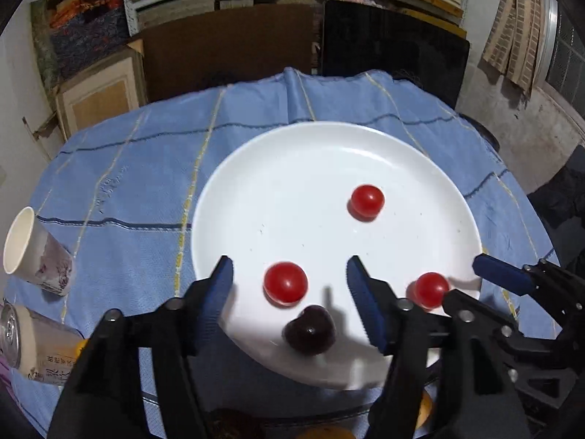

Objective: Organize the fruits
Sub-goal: 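Carry both tomatoes over the white plate and open both tools to release, then grasp a dark brown fruit with the left tool while the right tool grasps another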

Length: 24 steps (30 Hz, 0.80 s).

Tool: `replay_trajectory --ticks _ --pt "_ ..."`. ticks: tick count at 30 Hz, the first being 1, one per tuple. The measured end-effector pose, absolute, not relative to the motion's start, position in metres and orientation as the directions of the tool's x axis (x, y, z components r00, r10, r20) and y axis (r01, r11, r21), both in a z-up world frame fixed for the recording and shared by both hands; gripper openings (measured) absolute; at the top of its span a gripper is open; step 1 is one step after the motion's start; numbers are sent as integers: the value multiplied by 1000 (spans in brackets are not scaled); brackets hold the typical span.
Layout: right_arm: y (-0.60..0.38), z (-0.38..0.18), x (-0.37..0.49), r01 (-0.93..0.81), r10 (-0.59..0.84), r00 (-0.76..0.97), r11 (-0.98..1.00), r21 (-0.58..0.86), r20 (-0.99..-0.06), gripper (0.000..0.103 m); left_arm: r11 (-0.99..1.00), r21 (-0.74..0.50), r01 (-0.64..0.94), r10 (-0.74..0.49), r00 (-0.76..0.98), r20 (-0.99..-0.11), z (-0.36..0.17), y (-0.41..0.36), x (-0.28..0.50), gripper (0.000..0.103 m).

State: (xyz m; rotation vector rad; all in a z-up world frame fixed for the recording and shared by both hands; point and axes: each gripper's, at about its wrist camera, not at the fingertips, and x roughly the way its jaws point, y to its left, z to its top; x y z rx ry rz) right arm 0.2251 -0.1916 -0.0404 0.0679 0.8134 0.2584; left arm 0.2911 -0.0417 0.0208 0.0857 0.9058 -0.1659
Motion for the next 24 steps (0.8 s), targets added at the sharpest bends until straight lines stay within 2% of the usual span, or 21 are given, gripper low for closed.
replay_trajectory --ticks 5,8,9,11,15,24 --pt "-202 -27 194 -205 275 676 961 184 -684 53 980 -7 197 -129 617 -776 35 -32 265 65" --pt "-214 -23 162 -185 273 695 962 201 -665 64 980 5 200 -125 634 -764 45 -22 237 74" --pt "-218 -23 154 -179 274 697 961 209 -662 64 979 12 202 -124 646 -753 48 -18 224 75" --pt "-224 -25 133 -177 285 696 958 227 -659 64 978 36 206 -112 661 -742 51 -13 203 79" --pt "-229 -33 98 -157 280 690 958 240 -668 64 977 67 203 -91 678 -730 52 -3 161 79" --pt "-220 -46 37 -189 300 671 953 235 -678 64 981 45 187 -91 656 -750 32 23 75 82"
